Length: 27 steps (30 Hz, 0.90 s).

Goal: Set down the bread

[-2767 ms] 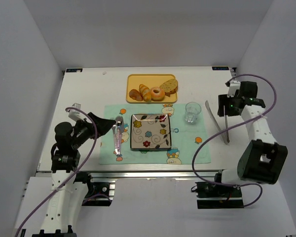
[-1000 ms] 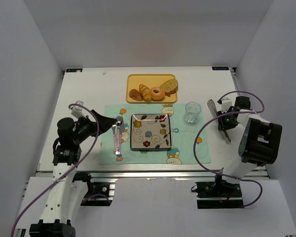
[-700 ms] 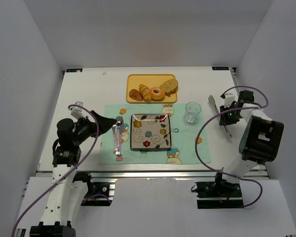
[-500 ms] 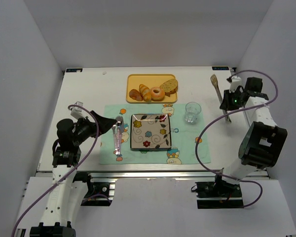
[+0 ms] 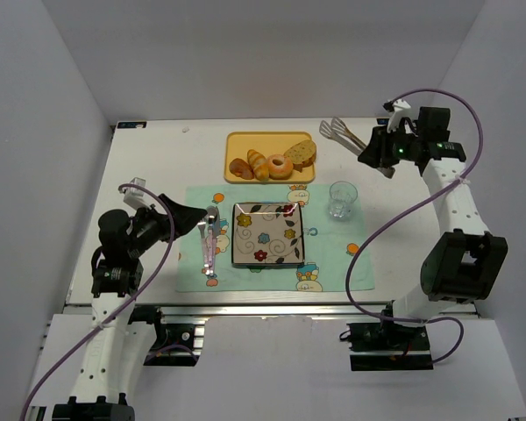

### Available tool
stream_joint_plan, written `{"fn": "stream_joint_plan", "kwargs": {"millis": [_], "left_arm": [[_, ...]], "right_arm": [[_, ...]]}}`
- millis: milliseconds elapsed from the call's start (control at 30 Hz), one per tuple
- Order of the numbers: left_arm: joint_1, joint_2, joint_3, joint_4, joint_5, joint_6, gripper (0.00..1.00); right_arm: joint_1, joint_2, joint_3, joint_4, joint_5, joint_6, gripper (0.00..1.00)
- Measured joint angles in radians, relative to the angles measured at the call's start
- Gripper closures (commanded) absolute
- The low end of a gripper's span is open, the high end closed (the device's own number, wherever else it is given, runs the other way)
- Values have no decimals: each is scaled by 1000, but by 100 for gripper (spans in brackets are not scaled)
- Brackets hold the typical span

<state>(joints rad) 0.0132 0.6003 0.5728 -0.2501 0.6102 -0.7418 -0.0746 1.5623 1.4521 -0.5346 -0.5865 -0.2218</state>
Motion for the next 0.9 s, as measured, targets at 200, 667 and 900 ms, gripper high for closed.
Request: {"fn": "stream_joint_plan", "kwargs": {"millis": [200, 667, 900], "left_arm": [[0, 0, 6, -3, 0, 0, 2], [0, -14, 12, -16, -3, -3, 2], [0, -21, 12, -16, -6, -11, 2]], "right_arm": [[55, 14, 32, 2, -10, 16, 54], [247, 101, 33, 11, 49, 1, 55], [280, 180, 33, 14, 114, -13, 55]]}}
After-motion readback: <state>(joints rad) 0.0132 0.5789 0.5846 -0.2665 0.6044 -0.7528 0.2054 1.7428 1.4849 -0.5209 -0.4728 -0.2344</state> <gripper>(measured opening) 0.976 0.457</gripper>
